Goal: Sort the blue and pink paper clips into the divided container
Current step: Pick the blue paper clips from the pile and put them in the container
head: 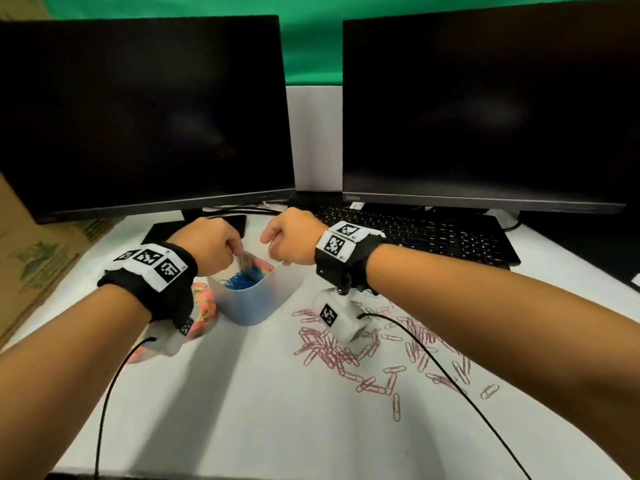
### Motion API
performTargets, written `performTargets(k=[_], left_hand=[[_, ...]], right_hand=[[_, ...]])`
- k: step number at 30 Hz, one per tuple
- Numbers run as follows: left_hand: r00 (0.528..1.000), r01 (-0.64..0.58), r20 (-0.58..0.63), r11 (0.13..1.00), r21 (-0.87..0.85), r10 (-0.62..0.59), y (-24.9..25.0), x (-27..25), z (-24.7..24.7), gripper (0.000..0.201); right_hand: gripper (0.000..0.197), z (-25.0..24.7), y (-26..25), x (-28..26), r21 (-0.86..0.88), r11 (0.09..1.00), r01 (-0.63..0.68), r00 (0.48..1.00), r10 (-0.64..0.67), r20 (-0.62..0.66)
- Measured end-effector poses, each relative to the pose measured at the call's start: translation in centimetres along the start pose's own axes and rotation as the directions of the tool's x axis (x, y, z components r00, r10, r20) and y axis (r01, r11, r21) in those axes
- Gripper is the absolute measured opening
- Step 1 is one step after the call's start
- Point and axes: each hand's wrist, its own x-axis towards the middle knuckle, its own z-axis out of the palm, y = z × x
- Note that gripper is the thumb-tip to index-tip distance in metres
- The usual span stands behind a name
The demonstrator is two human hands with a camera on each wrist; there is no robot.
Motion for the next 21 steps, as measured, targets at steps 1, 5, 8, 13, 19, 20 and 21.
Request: performTargets(k=[1, 5, 8, 13, 19, 20, 21], left_hand=[[0.999, -0.005, -0.034, 1.0, -0.011, 0.004, 0.3, 0.1, -0.3, 0.03], [0.992, -0.077, -0.107, 0.99, -0.116, 0.064, 3.2, 0.4, -0.7, 0.03], [0.981, -0.182, -0.091, 0.971, -0.153, 0.17, 7.0, 0.7, 0.1, 0.028], [0.958, -0.265, 0.067, 0.95, -0.166, 0.279, 13.1, 2.8, 3.9, 0.022], [0.938, -0.278, 0.191, 0.957, -0.086, 0.289, 16.7, 4.8, 8.8, 0.024], [0.939, -0.28, 0.188, 0.957, -0.07, 0.289, 16.9, 5.0, 9.2, 0.023], [0.94, -0.281, 0.18, 0.958, -0.063, 0.288, 16.9, 5.2, 9.5, 0.021]], right_hand=[[0.026, -0.6, 0.6, -0.2, 0.019, 1.0, -0.005, 1.0, 0.005, -0.024], [0.021, -4.0, 4.5, -1.6, 0.044, 0.995, -0.092, 0.991, 0.096, -0.091], [0.022, -6.6, 8.1, -3.5, -0.083, 0.978, -0.194, 0.976, 0.184, -0.115], [0.026, -7.0, 12.4, -6.1, -0.383, 0.887, -0.259, 0.963, 0.268, -0.03], [0.006, -4.3, 14.7, -5.9, -0.446, 0.842, -0.303, 0.94, 0.341, 0.006], [0.009, -3.9, 14.8, -5.8, -0.458, 0.838, -0.297, 0.942, 0.334, 0.001], [0.01, -3.5, 14.8, -5.6, -0.46, 0.837, -0.296, 0.944, 0.33, -0.007]])
